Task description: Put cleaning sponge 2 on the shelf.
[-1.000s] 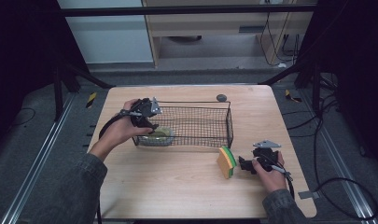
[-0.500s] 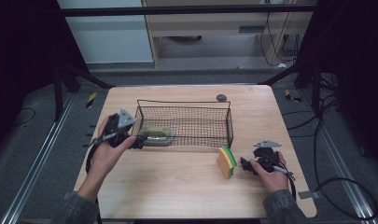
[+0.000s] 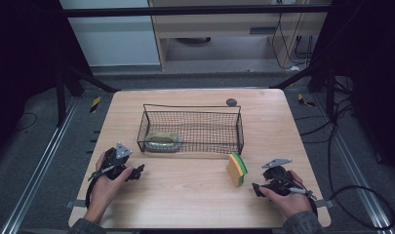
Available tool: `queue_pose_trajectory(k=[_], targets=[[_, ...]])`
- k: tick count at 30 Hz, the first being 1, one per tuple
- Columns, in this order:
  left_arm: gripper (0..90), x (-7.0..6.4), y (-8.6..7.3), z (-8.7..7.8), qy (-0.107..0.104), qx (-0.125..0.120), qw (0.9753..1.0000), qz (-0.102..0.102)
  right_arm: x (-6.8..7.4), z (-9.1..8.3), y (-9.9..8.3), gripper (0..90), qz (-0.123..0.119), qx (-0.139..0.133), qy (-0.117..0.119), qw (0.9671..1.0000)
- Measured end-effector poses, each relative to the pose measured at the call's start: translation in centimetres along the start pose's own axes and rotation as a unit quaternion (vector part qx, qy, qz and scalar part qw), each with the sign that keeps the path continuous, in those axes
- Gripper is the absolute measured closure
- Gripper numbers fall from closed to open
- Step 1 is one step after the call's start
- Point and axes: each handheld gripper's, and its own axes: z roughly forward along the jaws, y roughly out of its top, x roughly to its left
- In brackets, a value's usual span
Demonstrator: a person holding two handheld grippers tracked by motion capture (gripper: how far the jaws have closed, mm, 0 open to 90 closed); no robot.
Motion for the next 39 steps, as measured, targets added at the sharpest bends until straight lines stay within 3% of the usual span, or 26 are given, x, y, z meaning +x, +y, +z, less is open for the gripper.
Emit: queue_pose_trajectory(k=[1, 3, 6, 8, 17, 20, 28, 39], targets=[[4.8, 0.0, -0.2, 0.3, -0.012, 0.000, 0.9998, -0.013, 0.9, -0.6, 0.1, 18.1, -0.002, 0.013, 0.006, 0.9999], [4.9, -0.1, -0.3, 0.5, -0.020, -0.001, 0.9996, -0.020, 1.7, -1.3, 0.3, 17.3, 0.009, 0.039, 0.019, 0.9990], [4.7, -0.1, -0.3, 0.7, -0.028, -0.001, 0.9993, -0.026, 2.6, -2.0, 0.8, 16.7, 0.003, 0.056, 0.023, 0.9981], [4.6, -0.1, -0.5, 1.2, -0.033, 0.003, 0.9987, -0.040, 3.2, -2.5, 1.4, 16.8, -0.003, 0.062, 0.027, 0.9977], [4.4, -0.1, -0.7, 1.8, -0.029, 0.015, 0.9986, -0.042, 4.9, -3.9, 5.5, 18.0, -0.032, 0.073, 0.044, 0.9959], [3.4, -0.1, -0.8, 2.0, -0.036, 0.018, 0.9981, -0.048, 5.2, -4.1, 7.1, 18.0, -0.047, 0.078, 0.040, 0.9950], [0.0, 0.1, -1.0, 2.3, -0.036, 0.010, 0.9981, -0.049, 5.1, -3.8, 10.5, 18.6, -0.051, 0.086, 0.039, 0.9943], [0.0, 0.3, -1.2, 2.5, -0.035, -0.004, 0.9979, -0.055, 4.8, -2.4, 11.7, 23.0, -0.037, 0.094, 0.048, 0.9937]])
